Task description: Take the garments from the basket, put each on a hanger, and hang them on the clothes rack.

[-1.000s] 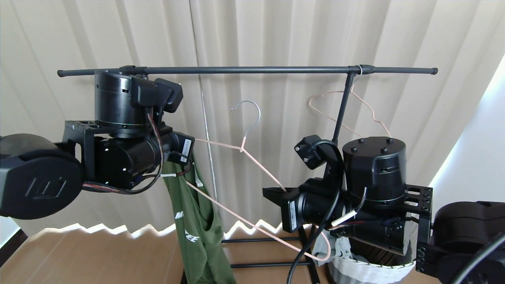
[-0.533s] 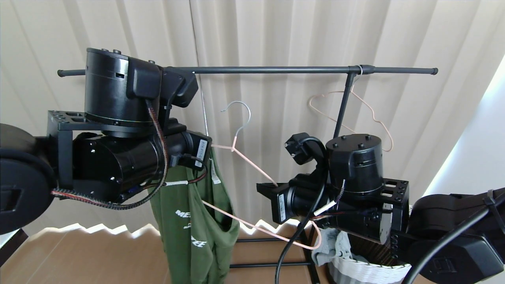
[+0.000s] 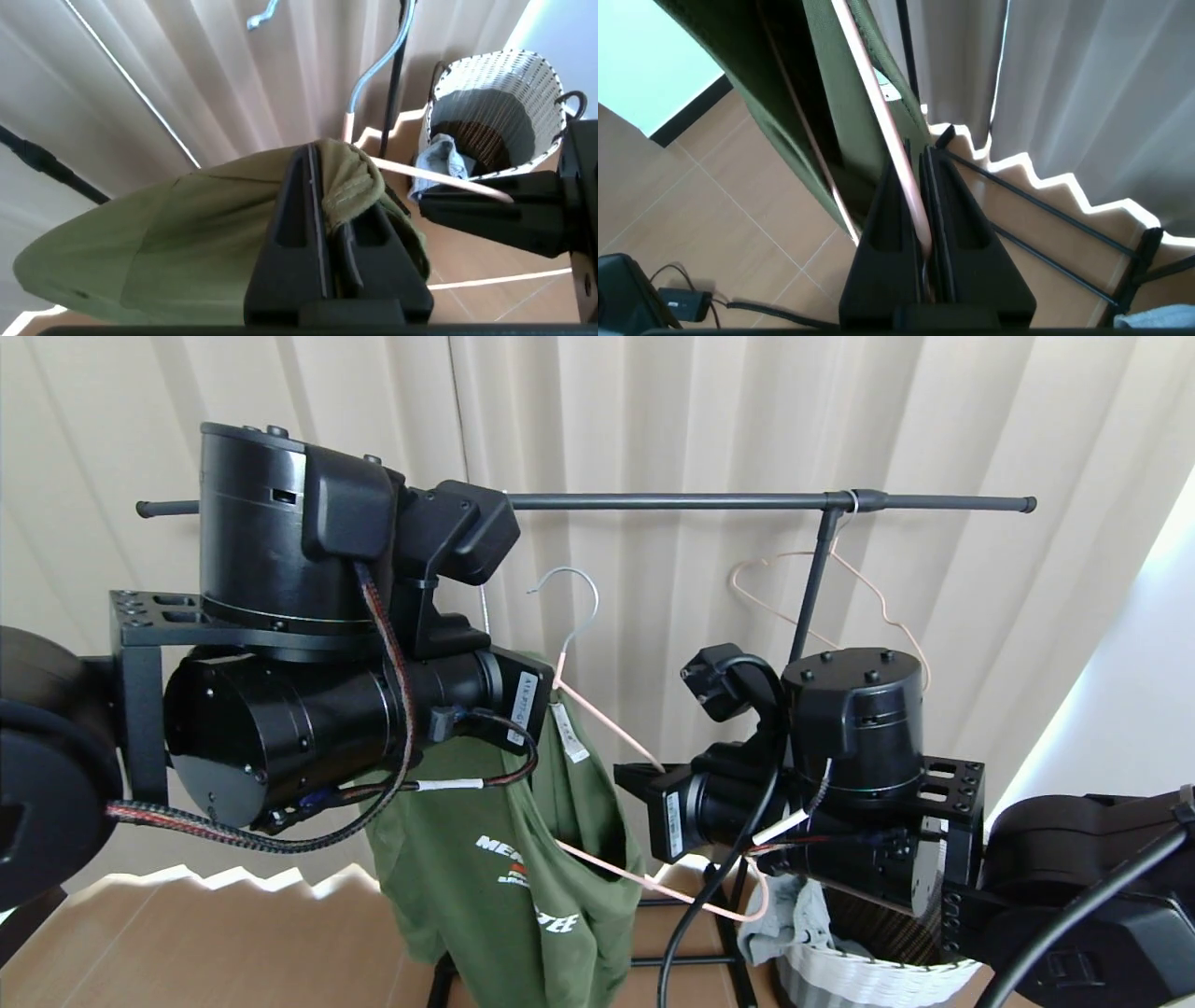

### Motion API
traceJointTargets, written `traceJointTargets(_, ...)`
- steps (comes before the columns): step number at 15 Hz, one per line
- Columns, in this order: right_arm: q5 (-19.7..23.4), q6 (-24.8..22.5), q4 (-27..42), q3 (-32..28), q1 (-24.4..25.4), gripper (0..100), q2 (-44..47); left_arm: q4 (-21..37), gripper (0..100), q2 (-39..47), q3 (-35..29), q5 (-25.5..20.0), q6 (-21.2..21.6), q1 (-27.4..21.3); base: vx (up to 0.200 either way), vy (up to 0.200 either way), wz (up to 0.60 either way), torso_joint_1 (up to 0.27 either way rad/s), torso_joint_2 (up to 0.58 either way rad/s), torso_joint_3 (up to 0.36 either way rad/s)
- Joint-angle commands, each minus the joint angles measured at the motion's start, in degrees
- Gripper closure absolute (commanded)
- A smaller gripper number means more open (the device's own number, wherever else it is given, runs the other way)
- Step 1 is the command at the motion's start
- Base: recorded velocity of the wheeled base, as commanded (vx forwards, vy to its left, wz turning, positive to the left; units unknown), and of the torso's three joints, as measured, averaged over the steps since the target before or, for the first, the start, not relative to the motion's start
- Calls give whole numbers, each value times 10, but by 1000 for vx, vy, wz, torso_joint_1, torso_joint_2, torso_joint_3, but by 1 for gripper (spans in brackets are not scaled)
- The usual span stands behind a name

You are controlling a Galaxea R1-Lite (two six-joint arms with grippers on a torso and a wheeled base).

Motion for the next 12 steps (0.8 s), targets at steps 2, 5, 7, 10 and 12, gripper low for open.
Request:
traceJointTargets(2, -1, -15, 0, 10, -8, 100, -23, -1, 0, -3, 3, 0, 3, 0, 0, 0, 0, 0, 0, 0)
traceJointTargets(5, -3, -22, 0, 25, -19, 100, -41, -15, 0, -10, 4, 0, 5, 0, 0, 0, 0, 0, 0, 0)
traceJointTargets(7, -2, -47, -1, 39, -38, 100, -60, -30, 0, -28, 19, -3, 14, 0, 0, 0, 0, 0, 0, 0)
traceJointTargets(10, -1, -73, 0, 68, -60, 100, -101, -58, 0, -69, 78, -29, 49, 10, 0, 0, 0, 0, 0, 0)
traceJointTargets(12, 4, -142, -1, 108, -78, 100, -144, -130, 0, -102, 144, -117, 150, 73, 0, 0, 0, 0, 0, 0)
